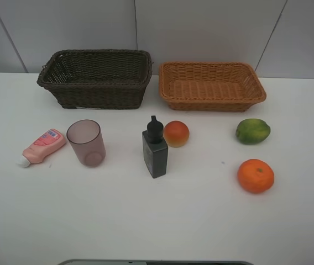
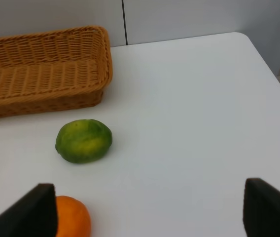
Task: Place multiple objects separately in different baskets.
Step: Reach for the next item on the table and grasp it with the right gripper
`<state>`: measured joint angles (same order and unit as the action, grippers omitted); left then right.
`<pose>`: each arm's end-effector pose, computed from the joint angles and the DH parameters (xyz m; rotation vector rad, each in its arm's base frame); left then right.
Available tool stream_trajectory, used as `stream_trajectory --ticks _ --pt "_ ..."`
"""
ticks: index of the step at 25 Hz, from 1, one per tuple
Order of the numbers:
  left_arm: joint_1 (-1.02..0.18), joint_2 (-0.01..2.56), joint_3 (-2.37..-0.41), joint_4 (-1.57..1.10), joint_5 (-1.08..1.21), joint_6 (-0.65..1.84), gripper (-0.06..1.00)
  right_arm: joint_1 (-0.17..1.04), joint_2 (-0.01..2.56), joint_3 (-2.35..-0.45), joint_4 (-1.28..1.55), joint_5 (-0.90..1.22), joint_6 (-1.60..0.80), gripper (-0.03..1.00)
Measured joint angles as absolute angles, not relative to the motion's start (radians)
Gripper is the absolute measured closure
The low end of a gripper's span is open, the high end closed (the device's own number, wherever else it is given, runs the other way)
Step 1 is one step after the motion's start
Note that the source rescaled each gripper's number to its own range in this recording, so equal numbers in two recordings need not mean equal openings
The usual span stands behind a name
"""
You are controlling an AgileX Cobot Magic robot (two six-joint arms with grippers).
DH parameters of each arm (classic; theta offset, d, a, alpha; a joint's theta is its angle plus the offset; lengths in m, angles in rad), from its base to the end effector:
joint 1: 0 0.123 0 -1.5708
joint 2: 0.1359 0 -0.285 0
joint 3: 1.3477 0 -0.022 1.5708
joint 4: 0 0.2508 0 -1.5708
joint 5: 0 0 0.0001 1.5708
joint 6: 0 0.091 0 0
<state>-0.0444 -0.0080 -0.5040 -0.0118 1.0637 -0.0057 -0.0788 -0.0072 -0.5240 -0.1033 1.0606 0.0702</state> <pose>-0.0067 -0.0006 0.2781 0.0400 2.0352 -0.0456 -0.0097 -0.0075 0.2842 0.1563 2.0050 -0.1283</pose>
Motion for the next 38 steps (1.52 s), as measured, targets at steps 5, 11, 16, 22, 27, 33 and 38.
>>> stream_trajectory --ticks 5,11,16,22,27,33,38 --pt "-0.044 -0.008 -0.504 -0.012 1.064 -0.006 -0.02 -0.079 -0.007 -0.524 -0.103 1.061 0.07 0.25" --pt "-0.044 -0.008 -0.504 -0.012 1.064 -0.006 -0.02 -0.079 -0.007 -0.524 -0.103 1.061 0.07 0.25" --pt "-0.044 -0.008 -0.504 -0.012 1.064 -0.006 -0.02 -0.079 -0.007 -0.524 -0.103 1.061 0.07 0.25" --pt "-0.044 -0.008 -0.504 -0.012 1.064 -0.006 -0.02 -0.079 -0.007 -0.524 -0.103 1.061 0.07 0.25" --pt "-0.044 -0.008 -0.504 -0.012 1.064 -0.006 -0.02 -0.051 -0.007 -0.524 -0.102 1.061 0.07 0.25" --pt "-0.044 -0.008 -0.504 -0.012 1.064 -0.006 -0.02 -0.012 0.097 -0.541 -0.074 1.061 0.07 0.25" --pt "-0.044 -0.008 -0.504 -0.012 1.063 -0.006 -0.02 0.014 0.337 -0.623 -0.057 1.058 0.07 0.25"
